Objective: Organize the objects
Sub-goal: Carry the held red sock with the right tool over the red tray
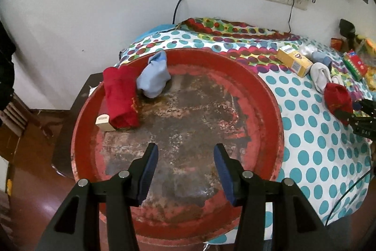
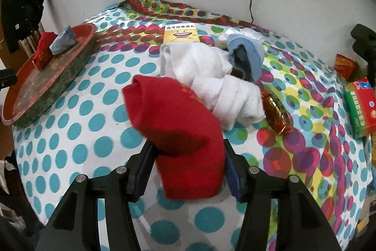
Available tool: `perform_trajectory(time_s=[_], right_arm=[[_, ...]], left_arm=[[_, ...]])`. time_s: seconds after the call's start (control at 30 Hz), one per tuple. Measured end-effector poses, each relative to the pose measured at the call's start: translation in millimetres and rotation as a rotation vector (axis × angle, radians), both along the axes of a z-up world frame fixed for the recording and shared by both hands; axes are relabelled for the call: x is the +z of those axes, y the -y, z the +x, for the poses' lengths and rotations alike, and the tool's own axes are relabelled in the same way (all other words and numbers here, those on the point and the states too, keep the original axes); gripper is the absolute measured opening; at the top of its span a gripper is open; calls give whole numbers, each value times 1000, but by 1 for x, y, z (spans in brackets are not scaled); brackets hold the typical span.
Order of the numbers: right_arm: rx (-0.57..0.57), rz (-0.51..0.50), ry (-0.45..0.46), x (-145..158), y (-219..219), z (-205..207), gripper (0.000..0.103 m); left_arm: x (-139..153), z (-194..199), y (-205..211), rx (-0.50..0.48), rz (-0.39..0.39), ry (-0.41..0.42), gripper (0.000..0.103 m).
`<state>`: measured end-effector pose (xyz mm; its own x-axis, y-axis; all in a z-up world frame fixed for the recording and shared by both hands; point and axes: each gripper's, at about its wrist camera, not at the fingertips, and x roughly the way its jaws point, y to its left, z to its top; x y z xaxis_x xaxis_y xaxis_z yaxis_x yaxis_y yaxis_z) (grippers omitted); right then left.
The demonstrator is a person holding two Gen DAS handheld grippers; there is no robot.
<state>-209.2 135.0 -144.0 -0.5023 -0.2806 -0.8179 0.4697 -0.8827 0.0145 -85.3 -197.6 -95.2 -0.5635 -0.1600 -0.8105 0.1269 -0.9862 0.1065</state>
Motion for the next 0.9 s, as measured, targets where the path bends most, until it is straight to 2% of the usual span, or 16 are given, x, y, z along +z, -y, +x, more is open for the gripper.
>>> perform_trajectory(time_s=[0.17, 0.23, 0.4, 0.47, 0.5, 0.7, 0.9], right_arm=[[-20, -83, 54, 4, 6, 8, 54], [-35, -98, 62, 5, 9, 7, 51], [-94, -92, 61, 4, 14, 4, 38], [-120, -75, 50, 4, 16, 5, 21], [-127, -71, 51, 4, 16, 6, 19], [-186, -80, 45, 14, 17, 12, 15], [-184, -106, 32, 29, 26, 20, 14]], left_arm=[[-6, 4, 13, -7, 78, -3, 50], [-6, 6, 20, 3, 108, -13, 50], [-6, 10, 35, 29, 141, -27, 50], [-8, 10, 38, 40, 142, -21, 50], [-9, 10, 40, 43, 141, -19, 50], [-15, 8, 42, 52, 128, -2, 50], [-14, 9, 42, 47, 126, -3, 50]])
